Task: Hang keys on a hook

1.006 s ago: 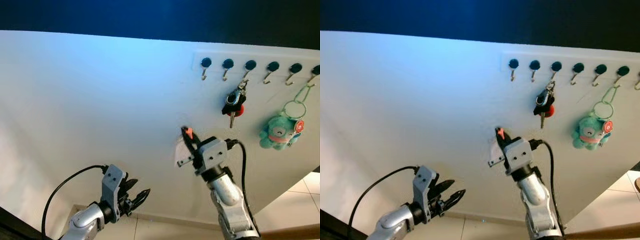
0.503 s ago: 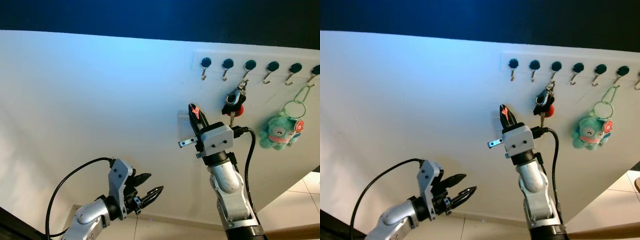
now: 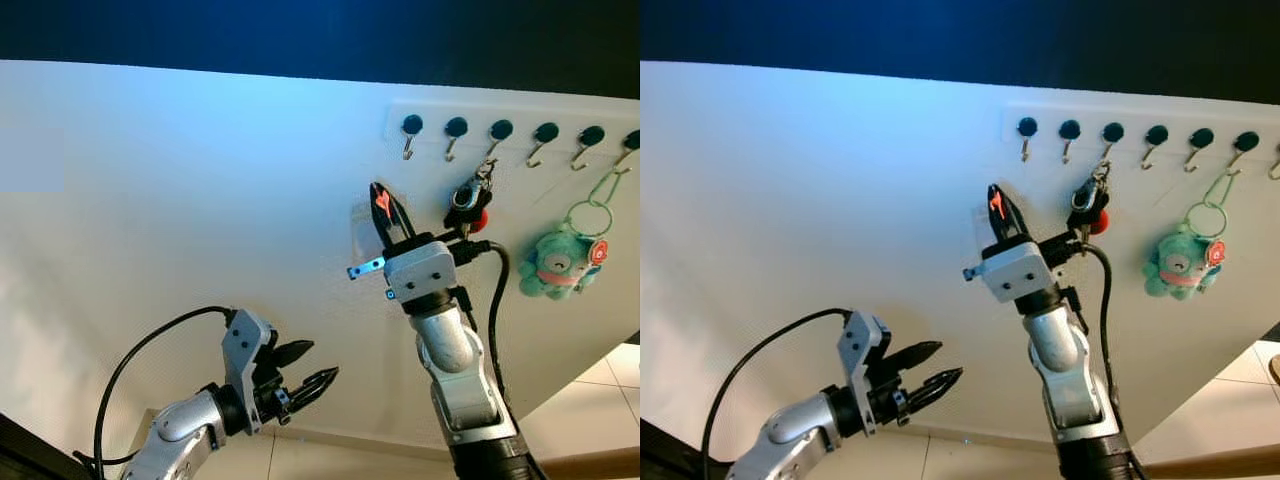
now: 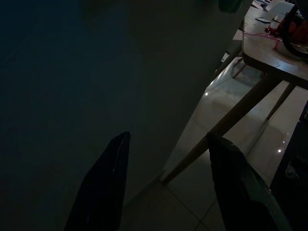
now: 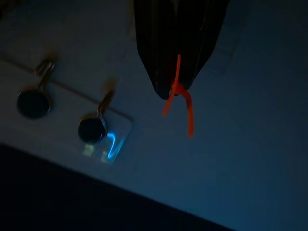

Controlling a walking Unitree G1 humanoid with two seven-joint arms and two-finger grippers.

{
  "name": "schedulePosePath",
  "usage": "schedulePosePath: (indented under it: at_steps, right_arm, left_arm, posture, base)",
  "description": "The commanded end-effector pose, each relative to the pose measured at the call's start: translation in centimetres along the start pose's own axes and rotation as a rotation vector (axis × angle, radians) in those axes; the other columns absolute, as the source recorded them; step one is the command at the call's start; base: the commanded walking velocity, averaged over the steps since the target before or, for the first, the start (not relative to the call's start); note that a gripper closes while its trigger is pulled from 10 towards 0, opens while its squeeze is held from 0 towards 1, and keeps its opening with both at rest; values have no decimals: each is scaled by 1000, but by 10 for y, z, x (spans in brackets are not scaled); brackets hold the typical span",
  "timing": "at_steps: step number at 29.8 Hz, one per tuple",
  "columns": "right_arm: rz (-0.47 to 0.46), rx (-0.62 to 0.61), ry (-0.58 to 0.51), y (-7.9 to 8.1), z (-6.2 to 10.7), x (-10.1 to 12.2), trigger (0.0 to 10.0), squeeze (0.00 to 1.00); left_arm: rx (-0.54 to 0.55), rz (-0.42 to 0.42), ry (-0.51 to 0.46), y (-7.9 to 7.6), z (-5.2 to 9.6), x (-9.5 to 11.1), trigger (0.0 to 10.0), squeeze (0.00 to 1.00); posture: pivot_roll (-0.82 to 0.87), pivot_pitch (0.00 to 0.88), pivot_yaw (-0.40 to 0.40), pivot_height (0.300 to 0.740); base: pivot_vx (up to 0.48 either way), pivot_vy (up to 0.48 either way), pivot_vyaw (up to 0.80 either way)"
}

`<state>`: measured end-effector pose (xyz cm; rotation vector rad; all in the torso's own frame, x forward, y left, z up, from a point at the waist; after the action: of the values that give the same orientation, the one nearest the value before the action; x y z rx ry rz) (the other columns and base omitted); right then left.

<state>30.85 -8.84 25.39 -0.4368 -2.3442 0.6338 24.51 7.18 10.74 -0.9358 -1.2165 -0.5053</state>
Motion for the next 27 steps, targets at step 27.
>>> schedulePosePath:
  at_steps: [27]
  right_arm:
    - [242,-134,-32,-38,-26,15,10000,0]
  left_arm:
    - [-70,-99,-256,-32,-24,72,10000,0]
  posture:
    - [43,65,-33,740]
  base:
    - [0,0,0]
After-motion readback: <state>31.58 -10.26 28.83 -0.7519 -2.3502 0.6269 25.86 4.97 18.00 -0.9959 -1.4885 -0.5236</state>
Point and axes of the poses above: a point about 5 cm out from each wrist's last joint towards the gripper, its own z axis pointing back from the gripper into the wrist, its own x axis along the axis of the wrist's last joint, y = z × x, the point moved 4 cm from there along -z, pointing out of the wrist towards the gripper, and after that the axes turned 11 degrees about z, right-handed, at the moved point
